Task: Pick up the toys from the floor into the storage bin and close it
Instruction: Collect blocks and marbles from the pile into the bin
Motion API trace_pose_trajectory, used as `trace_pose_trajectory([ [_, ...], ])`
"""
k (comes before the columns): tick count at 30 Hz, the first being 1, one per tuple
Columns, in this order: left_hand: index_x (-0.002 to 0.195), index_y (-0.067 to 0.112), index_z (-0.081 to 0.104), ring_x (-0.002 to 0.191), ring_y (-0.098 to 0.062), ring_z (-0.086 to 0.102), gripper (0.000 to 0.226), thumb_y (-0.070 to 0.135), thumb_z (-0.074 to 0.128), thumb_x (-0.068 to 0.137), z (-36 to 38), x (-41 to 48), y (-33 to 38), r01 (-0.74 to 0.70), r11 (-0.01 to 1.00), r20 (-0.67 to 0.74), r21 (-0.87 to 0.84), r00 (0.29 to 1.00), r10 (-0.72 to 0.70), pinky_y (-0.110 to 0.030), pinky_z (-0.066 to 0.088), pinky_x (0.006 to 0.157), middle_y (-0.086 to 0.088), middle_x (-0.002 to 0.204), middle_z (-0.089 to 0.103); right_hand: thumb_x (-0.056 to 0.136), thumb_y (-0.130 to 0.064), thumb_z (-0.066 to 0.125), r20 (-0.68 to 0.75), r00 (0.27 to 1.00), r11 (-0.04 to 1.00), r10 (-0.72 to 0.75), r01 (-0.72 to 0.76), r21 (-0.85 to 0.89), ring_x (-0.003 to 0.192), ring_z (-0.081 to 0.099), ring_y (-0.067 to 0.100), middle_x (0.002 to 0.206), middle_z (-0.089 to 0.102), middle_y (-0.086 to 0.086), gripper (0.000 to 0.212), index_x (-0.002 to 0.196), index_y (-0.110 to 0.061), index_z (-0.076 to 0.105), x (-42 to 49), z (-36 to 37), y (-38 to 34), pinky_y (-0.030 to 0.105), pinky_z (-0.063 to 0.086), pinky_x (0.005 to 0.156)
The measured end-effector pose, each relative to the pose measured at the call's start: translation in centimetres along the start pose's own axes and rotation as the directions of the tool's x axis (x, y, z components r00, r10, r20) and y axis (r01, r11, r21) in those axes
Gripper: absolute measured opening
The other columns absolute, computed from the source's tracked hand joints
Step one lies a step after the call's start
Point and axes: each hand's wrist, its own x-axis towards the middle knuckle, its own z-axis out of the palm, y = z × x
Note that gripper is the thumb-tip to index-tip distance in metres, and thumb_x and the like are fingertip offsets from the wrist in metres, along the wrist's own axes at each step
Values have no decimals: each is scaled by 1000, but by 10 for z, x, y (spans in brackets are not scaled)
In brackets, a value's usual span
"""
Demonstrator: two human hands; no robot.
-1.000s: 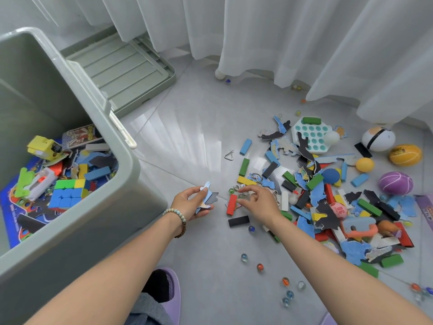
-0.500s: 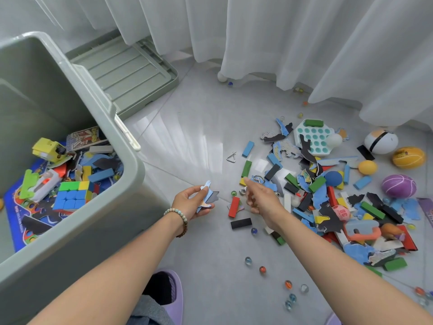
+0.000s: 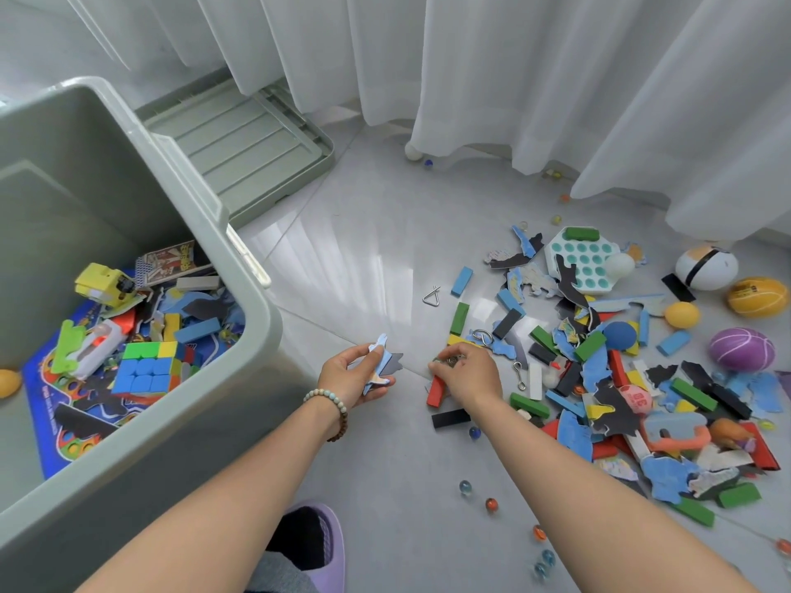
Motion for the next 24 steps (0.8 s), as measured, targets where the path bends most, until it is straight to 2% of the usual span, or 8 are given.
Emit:
trace_pose_trajectory([
  [2,104,15,60,54,-13,69,22,25,66,86,0,0,1,-4,1000,-2,7,1000,4,-20,54,49,-9,94,64,79,-27,70,13,1000,1000,8,-8,-30,68,51,15,63,47,-10,10,83,-22,63,-4,0,-4,28,43,64],
  [5,105,14,61,55,-14,69,23,26,66,86,1,-4,3,-13,1000,-3,24,1000,13,-21,55,50,-11,97,64,86,-24,65,109,990,964,94,-118,240,52,47,15,56,44,-2,13,82,-12,61,-12,-10,-18,34,52,57],
  [10,112,6,59,51,-12,68,29,22,63,88,28,-27,39,-31,999,100,34,995,27,-20,55,48,-10,89,62,88,-14,43,241,954,739,175,-290,609,39,29,9,55,41,0,16,74,-12,50,-21,-67,-54,17,20,33],
  [13,118,4,56,54,-12,69,36,23,63,88,45,-57,74,-82,991,207,110,976,58,-19,52,46,-12,95,65,92,-10,38,223,958,698,179,-284,657,45,35,11,61,49,5,21,72,-9,46,-35,-109,-86,16,21,30],
  [16,103,11,58,51,-8,67,18,23,61,90,47,-98,120,-178,979,295,101,945,141,-18,53,45,-10,96,65,99,-15,37,223,963,683,150,-264,681,50,44,15,72,53,10,25,79,-5,48,-61,-142,-132,15,31,29],
  [19,94,16,58,46,-3,63,11,27,57,92,20,-139,169,-319,944,253,85,923,289,-15,49,42,1,82,62,100,-14,36,265,963,611,56,-243,753,65,56,19,84,57,14,23,89,-1,52,-94,-148,-186,19,50,38],
  [21,97,16,57,43,-1,61,14,29,56,92,-17,-156,191,-384,918,150,95,918,368,-15,47,41,1,82,61,101,-9,36,351,935,564,-44,-267,781,83,60,26,96,58,16,21,110,3,51,-122,-133,-220,27,58,57],
  [24,92,13,57,35,-2,54,16,29,57,92,-91,-172,200,-388,918,-71,79,917,393,-14,43,35,-6,71,58,100,-5,35,494,859,618,-133,-318,719,115,55,34,121,54,21,32,130,5,42,-166,-89,-262,36,50,90],
])
